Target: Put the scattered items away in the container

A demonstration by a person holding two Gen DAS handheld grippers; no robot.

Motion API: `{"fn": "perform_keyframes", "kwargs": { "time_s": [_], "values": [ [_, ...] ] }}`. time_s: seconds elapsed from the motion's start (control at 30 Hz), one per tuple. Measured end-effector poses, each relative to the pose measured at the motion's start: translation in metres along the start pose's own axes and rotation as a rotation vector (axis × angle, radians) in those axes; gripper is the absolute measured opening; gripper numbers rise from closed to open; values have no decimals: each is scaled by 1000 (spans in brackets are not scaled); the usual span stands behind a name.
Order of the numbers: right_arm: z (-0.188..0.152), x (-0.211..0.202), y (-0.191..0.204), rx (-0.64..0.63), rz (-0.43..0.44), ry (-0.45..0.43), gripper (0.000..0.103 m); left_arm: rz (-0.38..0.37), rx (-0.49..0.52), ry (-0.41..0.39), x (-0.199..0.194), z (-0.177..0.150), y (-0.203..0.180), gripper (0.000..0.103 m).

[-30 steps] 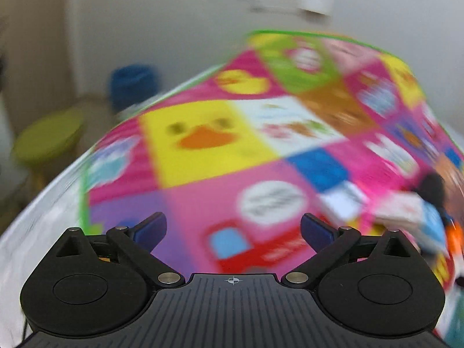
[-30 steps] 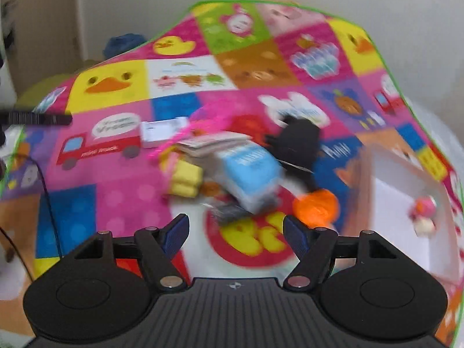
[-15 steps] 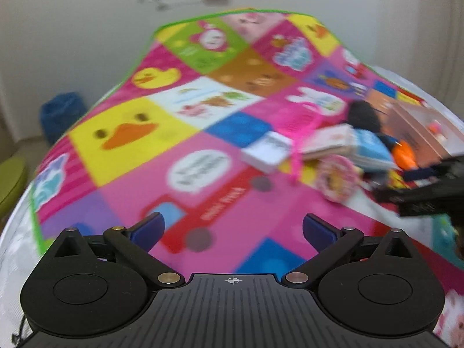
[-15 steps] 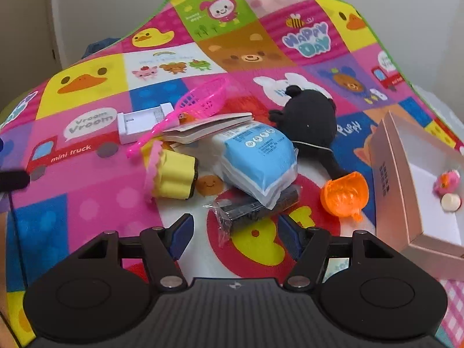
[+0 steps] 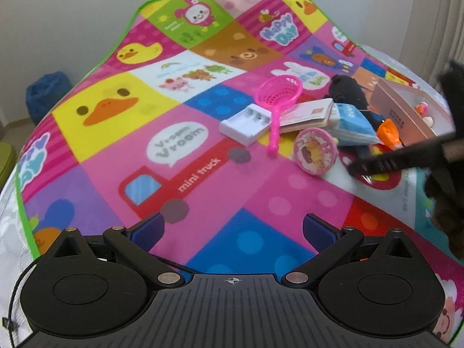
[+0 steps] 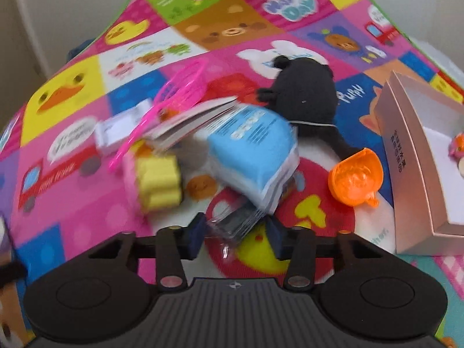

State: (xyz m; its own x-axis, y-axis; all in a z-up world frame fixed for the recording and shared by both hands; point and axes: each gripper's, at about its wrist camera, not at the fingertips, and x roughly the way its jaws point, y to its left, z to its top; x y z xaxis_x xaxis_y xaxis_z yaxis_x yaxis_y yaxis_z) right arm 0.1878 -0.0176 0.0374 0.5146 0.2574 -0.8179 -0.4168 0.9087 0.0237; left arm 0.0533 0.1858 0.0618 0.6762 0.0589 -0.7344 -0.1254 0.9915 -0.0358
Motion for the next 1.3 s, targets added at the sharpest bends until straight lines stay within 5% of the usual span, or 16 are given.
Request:
{"fn": "perform_keyframes", "kwargs": {
  "time_s": [0.3,0.4,0.57,0.7,0.87,1.07,1.3],
  "values": [
    [-68,-65,52,-395,171,-27,37,-38,-48,18,19,6,-18,103],
    [-81,-73,58,-471,169,-26,39,-52,-46,15,25,7,-29,103],
    [-83,-71,25,-419,46,-26,56,-75,-30,7,31,11,-45,103],
    [-80,-67,-6,-344,-63,-32,60,-69,-21,5,36,11,-50,103],
    [-83,-70,-17,-314,-54,-51,72,-63,-12,29,41,7,-55,103],
    [-93,-73,1,-419,-26,-91,78,-60,-13,38,43,5,-58,103],
    [-85,-74,5,-427,3,-102,78,-75,-44,38,44,8,-55,103]
  ]
}}
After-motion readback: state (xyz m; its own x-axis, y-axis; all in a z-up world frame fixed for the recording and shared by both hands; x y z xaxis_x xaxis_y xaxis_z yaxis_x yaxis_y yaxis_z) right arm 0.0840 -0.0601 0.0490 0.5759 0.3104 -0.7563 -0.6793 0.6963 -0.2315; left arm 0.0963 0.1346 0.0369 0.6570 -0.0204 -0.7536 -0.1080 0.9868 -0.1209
